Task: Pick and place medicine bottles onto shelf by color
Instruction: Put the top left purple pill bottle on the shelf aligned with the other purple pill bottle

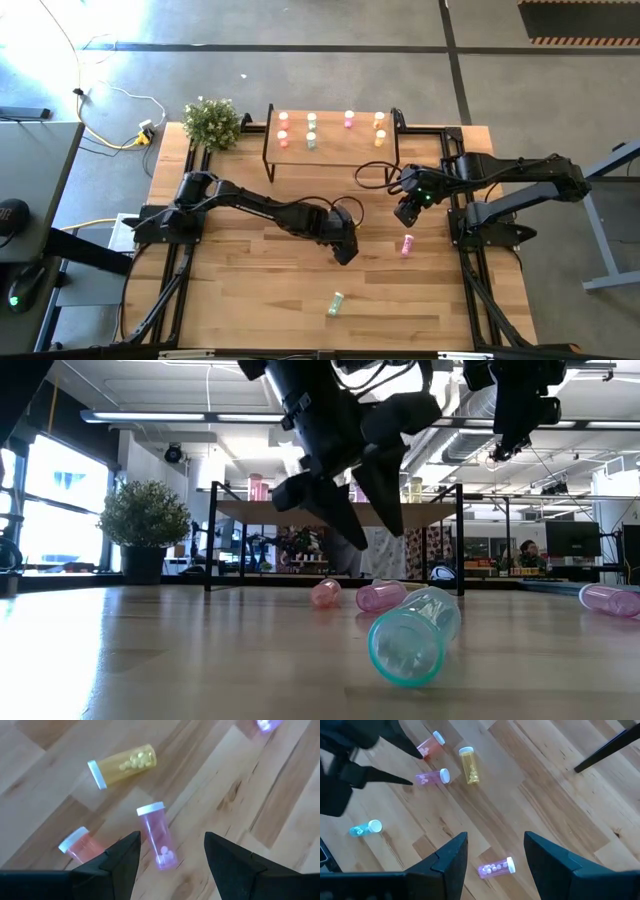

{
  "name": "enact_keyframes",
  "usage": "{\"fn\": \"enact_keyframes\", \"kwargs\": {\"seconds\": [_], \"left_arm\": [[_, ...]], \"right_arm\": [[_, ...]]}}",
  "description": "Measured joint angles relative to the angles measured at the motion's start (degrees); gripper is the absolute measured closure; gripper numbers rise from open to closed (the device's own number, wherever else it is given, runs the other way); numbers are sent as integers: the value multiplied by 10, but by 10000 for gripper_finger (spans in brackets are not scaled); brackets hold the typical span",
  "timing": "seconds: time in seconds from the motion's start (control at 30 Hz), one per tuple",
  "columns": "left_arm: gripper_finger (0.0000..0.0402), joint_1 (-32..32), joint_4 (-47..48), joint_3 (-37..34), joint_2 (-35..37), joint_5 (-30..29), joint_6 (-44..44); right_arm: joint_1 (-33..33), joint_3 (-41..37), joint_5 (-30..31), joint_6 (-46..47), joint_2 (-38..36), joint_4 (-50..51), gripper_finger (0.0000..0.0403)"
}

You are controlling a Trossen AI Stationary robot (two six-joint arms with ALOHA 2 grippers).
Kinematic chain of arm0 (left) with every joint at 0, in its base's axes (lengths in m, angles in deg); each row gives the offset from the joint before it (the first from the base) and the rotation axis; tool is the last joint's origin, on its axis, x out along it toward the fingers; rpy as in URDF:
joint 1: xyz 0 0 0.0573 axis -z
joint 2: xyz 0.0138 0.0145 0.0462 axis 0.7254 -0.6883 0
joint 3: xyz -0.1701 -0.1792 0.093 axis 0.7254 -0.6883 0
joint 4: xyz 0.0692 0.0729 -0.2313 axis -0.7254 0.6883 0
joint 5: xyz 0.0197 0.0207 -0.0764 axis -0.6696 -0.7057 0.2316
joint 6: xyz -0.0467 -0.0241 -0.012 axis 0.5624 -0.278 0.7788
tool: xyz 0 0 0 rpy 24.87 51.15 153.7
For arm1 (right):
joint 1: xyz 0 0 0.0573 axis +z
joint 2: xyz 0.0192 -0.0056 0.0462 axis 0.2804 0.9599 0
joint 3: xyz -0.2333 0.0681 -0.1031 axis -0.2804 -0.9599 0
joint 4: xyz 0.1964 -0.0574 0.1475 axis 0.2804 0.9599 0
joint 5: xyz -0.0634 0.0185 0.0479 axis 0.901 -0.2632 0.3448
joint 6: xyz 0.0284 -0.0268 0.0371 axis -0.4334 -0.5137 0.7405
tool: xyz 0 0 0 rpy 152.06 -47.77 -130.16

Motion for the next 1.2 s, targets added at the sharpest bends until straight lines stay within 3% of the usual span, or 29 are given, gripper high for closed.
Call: {"fn": "enact_keyframes", "kwargs": {"seconds": [0.8, 1.2], "left_arm": [[192, 11, 0, 0, -71, -15, 19], [283, 10, 1, 1, -75, -12, 19]], "right_arm": [[-15, 0, 2, 0, 0, -2, 217], [-15, 0, 2, 0, 0, -4, 217]]}}
